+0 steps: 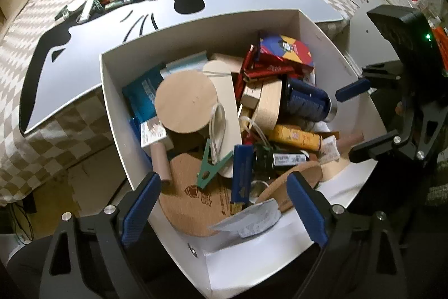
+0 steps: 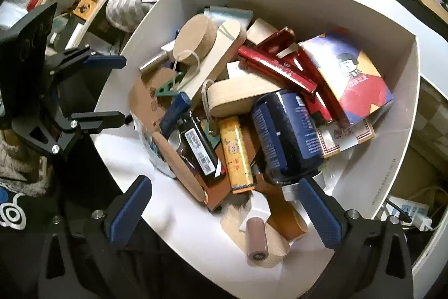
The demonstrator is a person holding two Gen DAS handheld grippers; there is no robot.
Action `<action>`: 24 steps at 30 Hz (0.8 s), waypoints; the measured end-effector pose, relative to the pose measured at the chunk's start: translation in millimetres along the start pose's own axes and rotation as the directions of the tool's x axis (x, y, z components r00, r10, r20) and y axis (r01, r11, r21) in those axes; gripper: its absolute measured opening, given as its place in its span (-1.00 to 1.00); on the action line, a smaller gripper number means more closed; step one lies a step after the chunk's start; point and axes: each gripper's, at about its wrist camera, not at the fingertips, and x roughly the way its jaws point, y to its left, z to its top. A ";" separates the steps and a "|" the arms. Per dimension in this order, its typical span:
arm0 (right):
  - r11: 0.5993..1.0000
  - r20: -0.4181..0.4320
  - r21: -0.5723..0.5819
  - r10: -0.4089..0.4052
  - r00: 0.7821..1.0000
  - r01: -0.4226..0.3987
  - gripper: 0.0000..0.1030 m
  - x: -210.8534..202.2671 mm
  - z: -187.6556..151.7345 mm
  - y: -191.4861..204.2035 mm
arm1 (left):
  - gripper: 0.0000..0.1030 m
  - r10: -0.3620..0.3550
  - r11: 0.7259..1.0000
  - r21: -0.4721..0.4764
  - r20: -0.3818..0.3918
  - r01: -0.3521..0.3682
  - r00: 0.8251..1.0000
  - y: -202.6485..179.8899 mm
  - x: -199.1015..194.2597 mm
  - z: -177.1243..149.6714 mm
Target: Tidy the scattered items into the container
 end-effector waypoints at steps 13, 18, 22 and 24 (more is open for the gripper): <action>0.997 0.211 0.064 -0.053 0.976 0.040 1.00 -26.4 7.3 -0.5 | 0.92 0.041 0.999 -0.030 0.080 -0.039 0.996 1.0 -9.4 15.5; 0.993 0.253 0.082 -0.098 0.963 0.080 1.00 -33.6 8.4 0.1 | 0.95 0.059 0.997 -0.050 0.118 -0.053 0.991 1.8 -14.0 23.5; 0.987 0.317 0.100 -0.150 0.937 0.124 1.00 -45.2 8.5 1.8 | 0.96 0.080 0.995 -0.064 0.163 -0.070 0.983 1.8 -19.0 30.6; 0.985 0.348 0.114 -0.163 0.923 0.130 1.00 -51.3 8.9 1.7 | 0.96 0.082 0.995 -0.068 0.185 -0.071 0.979 1.5 -21.9 33.8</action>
